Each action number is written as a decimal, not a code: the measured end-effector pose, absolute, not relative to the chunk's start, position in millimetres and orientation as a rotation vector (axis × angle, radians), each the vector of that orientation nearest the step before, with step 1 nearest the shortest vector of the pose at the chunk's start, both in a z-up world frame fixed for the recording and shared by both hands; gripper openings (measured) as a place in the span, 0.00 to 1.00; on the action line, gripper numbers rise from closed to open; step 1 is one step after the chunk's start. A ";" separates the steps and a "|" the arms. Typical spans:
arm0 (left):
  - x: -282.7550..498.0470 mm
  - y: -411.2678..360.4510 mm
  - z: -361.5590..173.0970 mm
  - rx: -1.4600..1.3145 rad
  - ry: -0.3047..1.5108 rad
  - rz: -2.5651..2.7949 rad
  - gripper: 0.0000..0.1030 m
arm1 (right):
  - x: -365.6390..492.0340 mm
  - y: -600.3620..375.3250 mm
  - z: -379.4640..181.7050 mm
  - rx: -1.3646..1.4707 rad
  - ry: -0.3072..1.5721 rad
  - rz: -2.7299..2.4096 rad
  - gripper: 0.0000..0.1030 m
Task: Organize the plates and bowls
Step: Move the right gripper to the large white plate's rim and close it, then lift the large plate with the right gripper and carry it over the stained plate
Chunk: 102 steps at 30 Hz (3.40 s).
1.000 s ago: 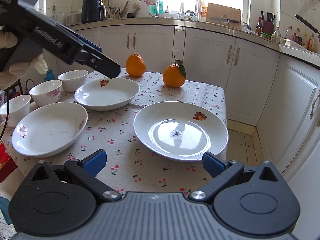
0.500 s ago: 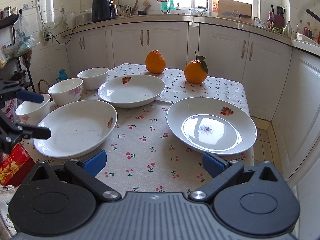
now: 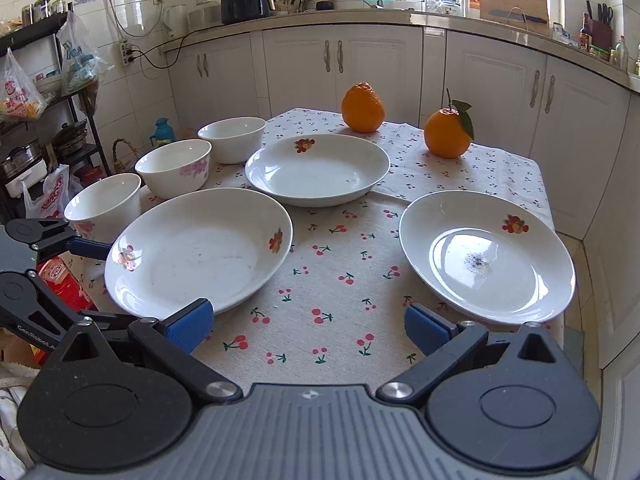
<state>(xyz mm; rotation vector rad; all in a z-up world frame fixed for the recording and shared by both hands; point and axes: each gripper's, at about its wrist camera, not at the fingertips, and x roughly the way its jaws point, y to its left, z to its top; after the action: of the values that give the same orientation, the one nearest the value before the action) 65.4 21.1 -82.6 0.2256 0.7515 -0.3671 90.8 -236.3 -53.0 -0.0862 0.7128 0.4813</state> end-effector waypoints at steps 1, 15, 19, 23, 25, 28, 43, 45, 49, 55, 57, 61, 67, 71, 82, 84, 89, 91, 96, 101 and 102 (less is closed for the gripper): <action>66.3 20.9 -84.0 0.221 0.753 -0.370 0.95 | 93.2 -234.6 -53.1 -0.085 0.720 0.494 1.00; 69.6 22.8 -91.8 0.142 0.727 -0.361 1.00 | 138.1 -200.1 -64.0 -0.098 0.799 0.697 1.00; 68.9 22.5 -91.5 0.138 0.729 -0.353 1.00 | 155.8 -191.7 -68.1 -0.077 0.814 0.741 1.00; 71.0 21.2 -89.8 0.141 0.744 -0.350 1.00 | 173.3 -183.1 -72.3 -0.077 0.824 0.775 1.00; 72.0 21.0 -89.5 0.143 0.745 -0.353 1.00 | 182.9 -179.6 -73.6 -0.080 0.827 0.785 1.00; 70.3 21.6 -90.6 0.140 0.731 -0.355 1.00 | 196.9 -173.7 -75.3 -0.090 0.828 0.815 0.99; 66.0 19.4 -91.7 0.157 0.700 -0.379 0.99 | 247.8 -153.1 -88.4 -0.073 0.921 0.940 0.73; 66.3 18.8 -91.5 0.155 0.701 -0.382 0.99 | 249.9 -152.6 -89.9 -0.065 0.929 0.953 0.72; 67.3 17.9 -90.9 0.156 0.698 -0.387 0.99 | 249.1 -152.4 -89.7 -0.063 0.932 0.970 0.72; 69.1 16.2 -90.8 0.154 0.696 -0.394 0.99 | 249.3 -152.0 -88.6 -0.062 0.934 0.974 0.72; 68.3 14.9 -90.6 0.165 0.688 -0.395 0.98 | 248.9 -152.2 -88.2 -0.063 0.934 0.976 0.72; 69.1 15.4 -90.2 0.171 0.692 -0.398 0.98 | 247.6 -152.5 -87.6 -0.066 0.934 0.975 0.72; 71.5 14.9 -87.5 0.182 0.706 -0.408 0.97 | 245.1 -155.1 -86.9 -0.061 0.935 0.969 0.72; 73.6 13.9 -82.2 0.184 0.709 -0.426 0.97 | 241.5 -159.6 -82.4 -0.056 0.929 0.960 0.73; 86.0 -6.9 -61.5 0.239 0.696 -0.523 0.97 | 233.3 -193.0 -63.9 -0.051 0.888 0.892 0.73; 91.1 -13.6 -59.2 0.244 0.693 -0.548 0.97 | 232.9 -203.0 -60.6 -0.048 0.883 0.869 0.73; 109.2 -33.3 -54.2 0.258 0.695 -0.604 0.97 | 233.7 -231.3 -50.7 -0.036 0.859 0.808 0.73; 117.7 -42.8 -51.9 0.261 0.691 -0.632 0.97 | 234.6 -243.2 -47.5 -0.030 0.849 0.780 0.73; 137.7 -68.8 -49.5 0.287 0.681 -0.685 0.97 | 239.2 -275.6 -42.9 -0.020 0.840 0.710 0.73; 158.0 -96.2 -50.4 0.298 0.671 -0.739 0.97 | 243.8 -307.8 -42.9 -0.014 0.836 0.630 0.73; 161.4 -101.9 -50.9 0.304 0.665 -0.747 0.97 | 245.4 -314.3 -43.5 -0.012 0.836 0.614 0.73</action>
<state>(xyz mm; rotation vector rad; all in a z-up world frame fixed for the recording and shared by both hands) 161.4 -101.9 -50.9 0.3036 0.6646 -0.7473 245.4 -314.3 -43.5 -0.0122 0.8363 0.6144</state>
